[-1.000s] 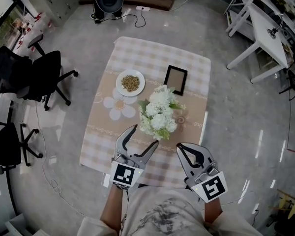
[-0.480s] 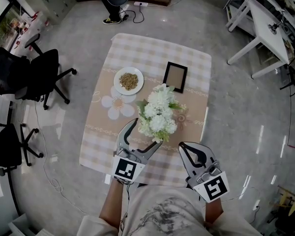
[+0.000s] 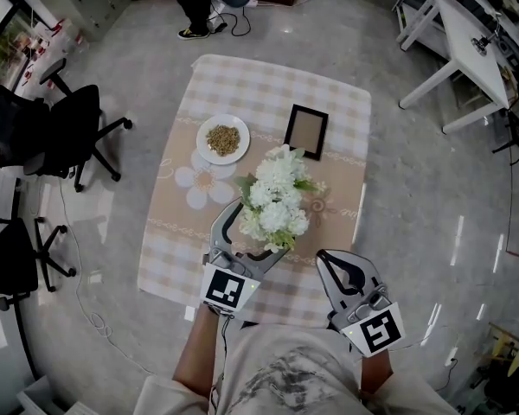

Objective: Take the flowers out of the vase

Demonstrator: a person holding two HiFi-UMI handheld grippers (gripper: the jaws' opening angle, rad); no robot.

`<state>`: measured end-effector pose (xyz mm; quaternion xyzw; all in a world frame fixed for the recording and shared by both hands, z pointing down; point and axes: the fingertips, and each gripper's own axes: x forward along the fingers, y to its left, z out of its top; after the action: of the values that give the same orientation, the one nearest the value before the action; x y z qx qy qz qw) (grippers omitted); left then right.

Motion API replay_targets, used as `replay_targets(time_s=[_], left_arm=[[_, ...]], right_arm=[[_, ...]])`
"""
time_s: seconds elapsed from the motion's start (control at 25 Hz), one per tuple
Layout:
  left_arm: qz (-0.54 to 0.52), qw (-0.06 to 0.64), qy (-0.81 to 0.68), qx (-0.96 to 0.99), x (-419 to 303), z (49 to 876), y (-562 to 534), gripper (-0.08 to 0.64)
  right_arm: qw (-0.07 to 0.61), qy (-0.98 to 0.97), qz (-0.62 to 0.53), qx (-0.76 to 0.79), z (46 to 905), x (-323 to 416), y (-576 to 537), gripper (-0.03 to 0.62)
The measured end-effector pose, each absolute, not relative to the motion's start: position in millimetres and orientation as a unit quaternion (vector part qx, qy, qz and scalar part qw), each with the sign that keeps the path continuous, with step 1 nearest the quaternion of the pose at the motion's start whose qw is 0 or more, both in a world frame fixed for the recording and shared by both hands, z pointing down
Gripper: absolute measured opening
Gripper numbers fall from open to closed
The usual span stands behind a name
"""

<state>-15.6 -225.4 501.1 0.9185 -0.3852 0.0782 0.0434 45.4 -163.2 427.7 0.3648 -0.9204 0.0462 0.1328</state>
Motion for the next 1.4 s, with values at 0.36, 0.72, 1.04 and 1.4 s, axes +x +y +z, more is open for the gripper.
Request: replay_targets(time_s=[0.36, 0.72, 1.04, 1.4], left_arm=[[0.069, 0.031, -0.392, 0.917, -12, 500, -237, 0.489], [0.053, 0.042, -0.442, 0.894, -31, 499, -247, 0.281], [0.036, 0.056, -0.470, 0.880, -40, 499, -253, 0.196], [0.024, 0.066, -0.478, 0.876, -42, 495, -250, 0.137]], right_arm=[[0.133, -0.918, 0.048, 0.370, 430, 51, -161, 0.017], [0.139, -0.917, 0.051, 0.370, 434, 54, -160, 0.017], [0.139, -0.916, 0.051, 0.373, 434, 56, -159, 0.017], [0.148, -0.916, 0.053, 0.368, 436, 56, -157, 0.017]])
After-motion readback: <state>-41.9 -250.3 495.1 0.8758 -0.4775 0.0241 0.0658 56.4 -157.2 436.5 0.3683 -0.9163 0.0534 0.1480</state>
